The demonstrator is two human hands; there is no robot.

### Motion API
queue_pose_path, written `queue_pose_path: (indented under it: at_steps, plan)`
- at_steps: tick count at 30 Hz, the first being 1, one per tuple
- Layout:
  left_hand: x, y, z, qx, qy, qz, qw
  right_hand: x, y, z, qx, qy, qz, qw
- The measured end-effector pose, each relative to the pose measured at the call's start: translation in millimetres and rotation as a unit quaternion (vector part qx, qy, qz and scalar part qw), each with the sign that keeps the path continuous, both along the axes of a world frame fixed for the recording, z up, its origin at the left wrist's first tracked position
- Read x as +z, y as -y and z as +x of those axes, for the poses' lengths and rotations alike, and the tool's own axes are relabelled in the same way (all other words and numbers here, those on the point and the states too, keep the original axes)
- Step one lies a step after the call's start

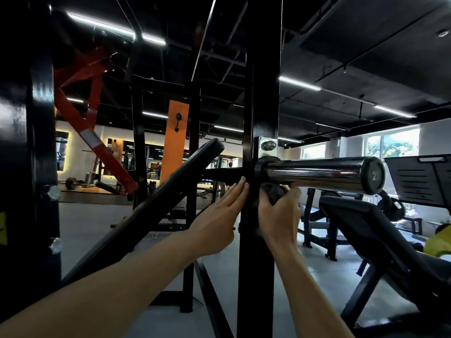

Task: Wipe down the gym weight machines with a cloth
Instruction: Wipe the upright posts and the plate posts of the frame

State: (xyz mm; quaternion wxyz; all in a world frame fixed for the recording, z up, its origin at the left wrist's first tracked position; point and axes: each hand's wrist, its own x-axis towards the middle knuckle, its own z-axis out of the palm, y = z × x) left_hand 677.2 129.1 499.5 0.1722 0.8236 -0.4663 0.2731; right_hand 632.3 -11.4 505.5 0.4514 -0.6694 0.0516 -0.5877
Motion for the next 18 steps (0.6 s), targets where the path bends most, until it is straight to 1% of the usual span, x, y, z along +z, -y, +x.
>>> queue_pose_path:
  at_steps: [2, 3, 6, 7, 9, 10, 11, 14, 16, 18]
  plan:
    - [0, 0, 2, -0.003, 0.001, 0.002, 1.000, 4, 4, -3, 0.009, 0.003, 0.024, 1.000]
    - [-1, 0, 3, -0.005, 0.000, 0.002, 1.000, 3, 4, -3, 0.000, 0.010, 0.020, 1.000]
    - [-2, 0, 3, -0.012, -0.007, -0.005, 1.000, -8, -1, 11, -0.066, 0.054, -0.029, 0.996]
    - [-1, 0, 3, -0.010, -0.008, -0.009, 1.000, -11, -6, 16, -0.105, 0.049, -0.043, 0.992]
    - [1, 2, 2, -0.007, -0.011, -0.011, 1.000, -15, -20, 22, -0.175, 0.004, -0.009, 0.984]
    - [1, 1, 3, -0.009, -0.013, -0.012, 1.000, -16, -27, 22, -0.195, -0.020, 0.011, 0.981]
    - [2, 3, 4, -0.013, -0.017, -0.013, 1.000, -16, -30, 21, -0.211, -0.026, 0.008, 0.977]
    - [4, -3, 6, -0.022, -0.048, -0.006, 0.999, -21, -37, 22, -0.253, 0.019, -0.079, 0.964]
    - [5, -6, 4, -0.028, -0.063, -0.004, 0.998, -22, -32, 20, -0.260, 0.053, -0.123, 0.956]
    - [6, -7, 2, -0.034, -0.065, -0.002, 0.997, -21, -27, 15, -0.263, 0.054, -0.162, 0.950]
